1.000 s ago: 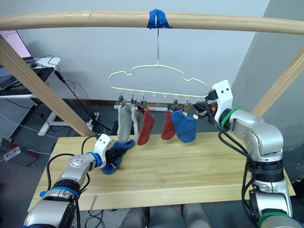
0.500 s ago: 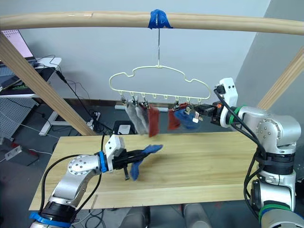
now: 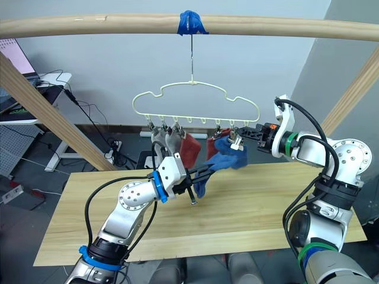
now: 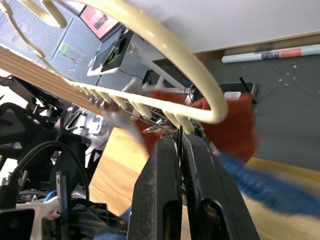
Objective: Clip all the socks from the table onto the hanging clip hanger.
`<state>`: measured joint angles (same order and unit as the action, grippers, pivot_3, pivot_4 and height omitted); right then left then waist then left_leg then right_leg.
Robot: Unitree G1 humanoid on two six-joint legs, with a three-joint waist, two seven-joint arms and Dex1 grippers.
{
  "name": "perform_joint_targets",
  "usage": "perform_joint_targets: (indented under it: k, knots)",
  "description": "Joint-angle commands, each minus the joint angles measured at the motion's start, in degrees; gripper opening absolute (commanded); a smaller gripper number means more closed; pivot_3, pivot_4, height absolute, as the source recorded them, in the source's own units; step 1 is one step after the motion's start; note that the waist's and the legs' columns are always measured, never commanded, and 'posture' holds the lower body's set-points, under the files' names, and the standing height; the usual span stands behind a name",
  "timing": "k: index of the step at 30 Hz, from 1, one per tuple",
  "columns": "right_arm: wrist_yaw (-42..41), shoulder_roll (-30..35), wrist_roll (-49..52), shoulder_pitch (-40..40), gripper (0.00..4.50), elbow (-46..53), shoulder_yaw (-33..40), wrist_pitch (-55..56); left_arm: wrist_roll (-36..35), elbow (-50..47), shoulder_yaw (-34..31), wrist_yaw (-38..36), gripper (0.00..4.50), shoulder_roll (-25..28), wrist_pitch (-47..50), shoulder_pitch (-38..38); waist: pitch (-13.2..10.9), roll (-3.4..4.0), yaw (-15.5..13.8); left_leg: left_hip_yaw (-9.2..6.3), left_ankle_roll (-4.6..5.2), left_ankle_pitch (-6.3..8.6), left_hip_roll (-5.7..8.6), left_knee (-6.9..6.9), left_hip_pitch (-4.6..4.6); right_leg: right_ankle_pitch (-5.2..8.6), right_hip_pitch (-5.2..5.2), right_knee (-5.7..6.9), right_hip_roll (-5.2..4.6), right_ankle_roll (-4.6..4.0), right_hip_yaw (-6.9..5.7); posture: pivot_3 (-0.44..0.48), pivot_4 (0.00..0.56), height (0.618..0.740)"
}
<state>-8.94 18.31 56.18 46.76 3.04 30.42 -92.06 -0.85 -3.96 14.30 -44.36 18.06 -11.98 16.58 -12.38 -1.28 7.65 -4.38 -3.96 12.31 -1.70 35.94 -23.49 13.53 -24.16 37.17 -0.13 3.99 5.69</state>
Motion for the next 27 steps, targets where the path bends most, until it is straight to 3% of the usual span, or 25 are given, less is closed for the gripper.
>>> perform_joint_targets:
  k: [1, 27]
  knots:
    - [3.6, 0.0, 5.2, 0.7, 0.00, 0.7, 1.6, -0.4, 1.2, -0.3, 0.6, 1.7, 0.02, -0.6, -3.1, 1.3, 0.0, 0.00, 0.3, 0.00, 0.00, 0.00, 0.00, 0.00, 0.00, 0.00, 0.00, 0.00, 0.00, 0.00, 0.00, -0.155, 0.189, 0.740]
    - [18.7, 0.5, 20.6, 0.3, 0.00, -3.3, 2.4, -0.4, 5.4, 5.4, 0.7, 7.1, 0.02, -0.3, -9.7, 5.3, 0.0, 0.01, 0.5, 0.00, 0.01, 0.00, 0.00, 0.00, -0.03, 0.00, -0.01, -0.01, 0.01, 0.01, 0.01, -0.155, 0.191, 0.740]
